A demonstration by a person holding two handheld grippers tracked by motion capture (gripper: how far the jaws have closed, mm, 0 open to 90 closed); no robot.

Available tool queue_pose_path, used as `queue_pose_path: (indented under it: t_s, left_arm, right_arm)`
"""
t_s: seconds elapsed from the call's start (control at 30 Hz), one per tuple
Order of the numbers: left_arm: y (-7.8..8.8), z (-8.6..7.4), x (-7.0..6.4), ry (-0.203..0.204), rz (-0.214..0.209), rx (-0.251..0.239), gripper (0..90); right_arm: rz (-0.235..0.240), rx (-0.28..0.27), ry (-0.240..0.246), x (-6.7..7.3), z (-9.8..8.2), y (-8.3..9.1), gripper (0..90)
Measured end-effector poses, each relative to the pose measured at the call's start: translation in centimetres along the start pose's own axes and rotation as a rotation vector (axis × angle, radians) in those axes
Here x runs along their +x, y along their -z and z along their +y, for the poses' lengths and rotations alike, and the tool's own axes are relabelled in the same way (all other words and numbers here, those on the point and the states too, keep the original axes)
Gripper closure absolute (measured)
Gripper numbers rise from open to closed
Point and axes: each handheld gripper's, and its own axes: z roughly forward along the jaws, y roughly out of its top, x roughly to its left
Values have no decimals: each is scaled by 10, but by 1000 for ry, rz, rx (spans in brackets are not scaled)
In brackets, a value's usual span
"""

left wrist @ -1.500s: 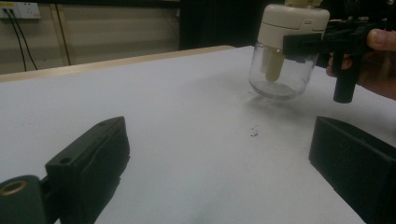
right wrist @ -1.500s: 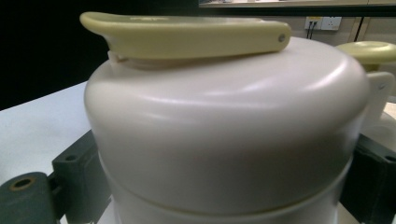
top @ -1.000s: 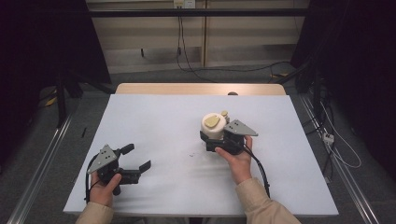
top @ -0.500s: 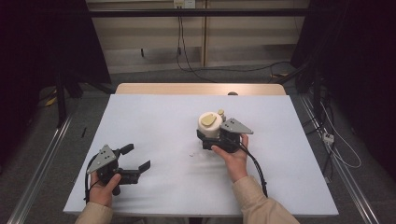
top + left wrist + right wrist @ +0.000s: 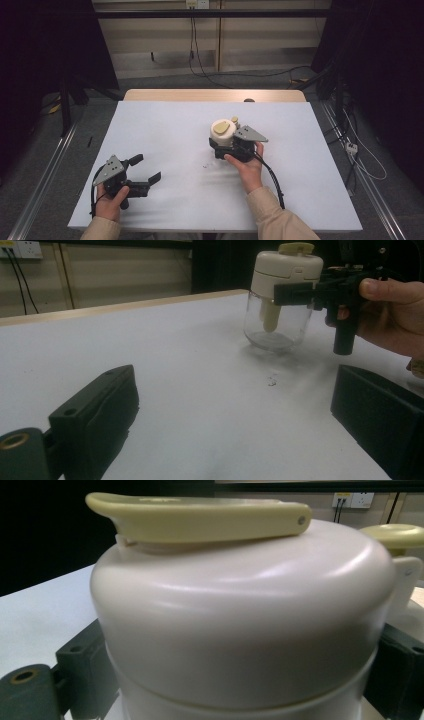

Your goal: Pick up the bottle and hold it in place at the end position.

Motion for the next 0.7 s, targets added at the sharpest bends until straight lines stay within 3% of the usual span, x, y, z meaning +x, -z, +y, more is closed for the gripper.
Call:
queue_pose_path:
  t_s: [0.7]
  left_arm:
    - [1,-1,1,4,0,-2,47]
  right_arm:
    - [13,8,7,4,0,-16,80]
